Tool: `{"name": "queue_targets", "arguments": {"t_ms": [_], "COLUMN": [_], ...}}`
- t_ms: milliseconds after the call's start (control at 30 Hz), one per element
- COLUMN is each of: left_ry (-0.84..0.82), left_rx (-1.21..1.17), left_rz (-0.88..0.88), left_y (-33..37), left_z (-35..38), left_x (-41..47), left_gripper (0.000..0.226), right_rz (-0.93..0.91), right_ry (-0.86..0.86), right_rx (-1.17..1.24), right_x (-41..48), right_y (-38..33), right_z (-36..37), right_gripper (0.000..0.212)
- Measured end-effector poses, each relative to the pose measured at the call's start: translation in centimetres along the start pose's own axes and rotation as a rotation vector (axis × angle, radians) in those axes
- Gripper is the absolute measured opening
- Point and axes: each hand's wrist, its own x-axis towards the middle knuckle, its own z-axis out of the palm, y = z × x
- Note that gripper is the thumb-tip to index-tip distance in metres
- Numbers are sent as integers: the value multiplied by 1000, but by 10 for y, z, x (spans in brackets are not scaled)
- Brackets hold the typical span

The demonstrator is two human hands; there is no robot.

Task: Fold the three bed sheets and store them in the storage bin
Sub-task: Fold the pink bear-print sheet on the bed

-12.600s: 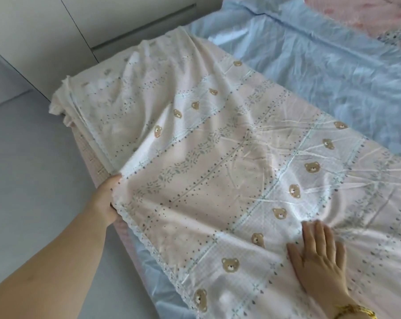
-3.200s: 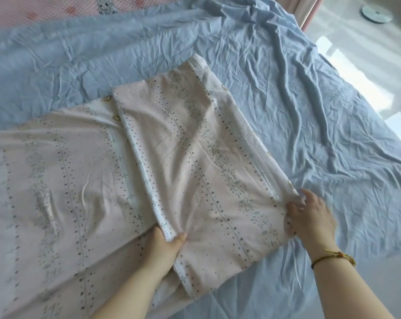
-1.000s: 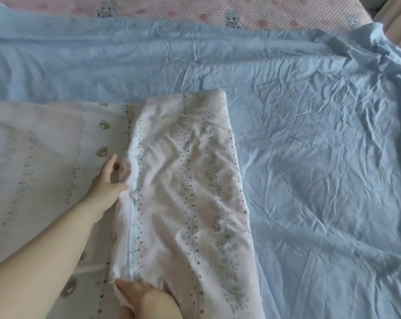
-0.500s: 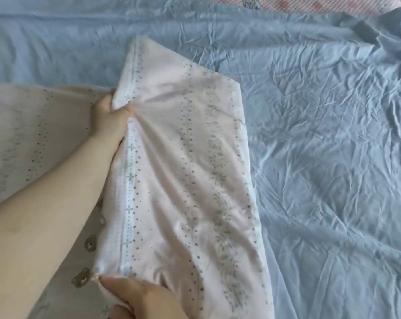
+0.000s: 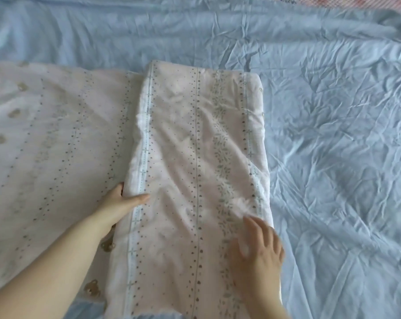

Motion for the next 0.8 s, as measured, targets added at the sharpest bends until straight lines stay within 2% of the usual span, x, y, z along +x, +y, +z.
{"name": "queue_targets", "arguments": {"t_ms": [100, 133, 200, 267, 333, 400, 600, 800], "left_ry": [-105, -126, -86, 105, 320, 429, 427, 370], "left_rx": [-43, -61, -85, -56, -14, 69, 167, 280], "left_rz": [-49, -64, -60, 26, 135, 179, 4, 22], "left_y": [-26, -34, -43, -45, -42, -45, -78, -87], "left_z": [-1, 0, 6, 6, -3, -12, -4, 6], "left_x": [-37, -48, -62, -70, -70, -67, -64, -81], "left_gripper": [69, 67, 40, 19, 16, 15, 46, 44], "right_rz": [416, 467, 511, 530, 505, 467, 399, 345], "right_ry": [-178, -208, -268, -339, -319, -312, -333, -406], "right_rx": [200, 246, 312, 370, 404, 353, 194, 131], "right_x": [0, -1, -3, -9, -13, -19, -26, -21], "right_y": [15, 17, 15, 15, 17, 26, 48, 56], "right_z": [-18, -21, -26, -30, -34, -32, -27, -27], "right_gripper": [75, 78, 74, 61, 44, 36, 17, 31]}}
